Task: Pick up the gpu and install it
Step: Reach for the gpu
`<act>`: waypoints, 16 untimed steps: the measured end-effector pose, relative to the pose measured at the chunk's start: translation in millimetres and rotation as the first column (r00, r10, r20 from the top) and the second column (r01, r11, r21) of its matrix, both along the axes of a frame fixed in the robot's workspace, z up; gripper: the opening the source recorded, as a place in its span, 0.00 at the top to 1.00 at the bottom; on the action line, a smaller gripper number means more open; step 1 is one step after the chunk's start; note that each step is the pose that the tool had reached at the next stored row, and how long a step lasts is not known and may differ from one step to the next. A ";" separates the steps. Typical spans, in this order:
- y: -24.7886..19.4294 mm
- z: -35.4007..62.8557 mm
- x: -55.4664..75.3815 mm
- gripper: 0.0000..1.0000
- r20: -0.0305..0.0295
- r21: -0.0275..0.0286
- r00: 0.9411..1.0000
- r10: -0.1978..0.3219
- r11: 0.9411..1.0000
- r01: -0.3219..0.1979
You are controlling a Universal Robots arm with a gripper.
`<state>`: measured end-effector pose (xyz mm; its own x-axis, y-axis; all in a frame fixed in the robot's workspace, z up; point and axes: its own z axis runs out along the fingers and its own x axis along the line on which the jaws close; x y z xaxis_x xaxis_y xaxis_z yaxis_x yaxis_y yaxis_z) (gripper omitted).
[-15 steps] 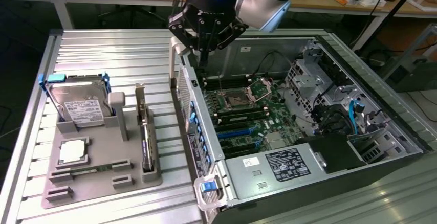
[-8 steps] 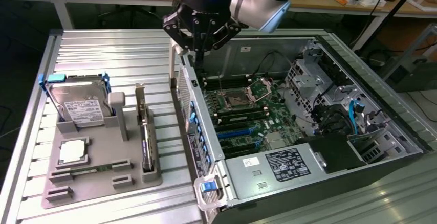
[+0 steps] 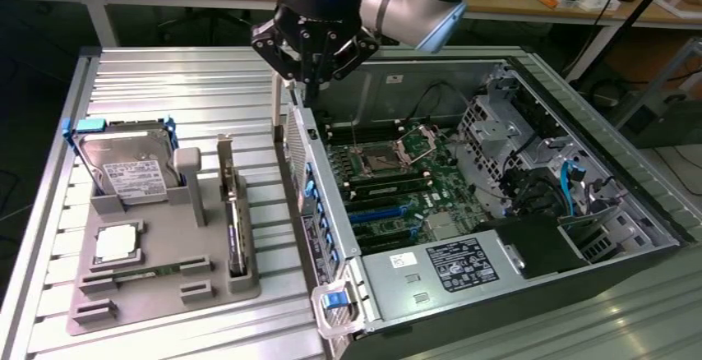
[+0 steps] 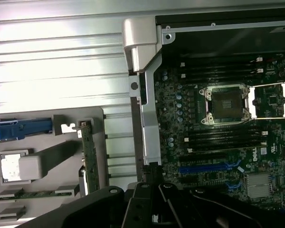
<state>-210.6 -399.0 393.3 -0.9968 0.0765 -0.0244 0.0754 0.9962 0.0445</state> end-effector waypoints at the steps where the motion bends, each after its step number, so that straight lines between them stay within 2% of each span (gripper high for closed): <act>1: 0.0 0.0 -1.3 0.89 0.000 0.000 1.000 0.000 1.000 0.000; 16: -0.2 0.0 -22.0 0.89 0.000 0.000 1.000 0.000 1.000 0.000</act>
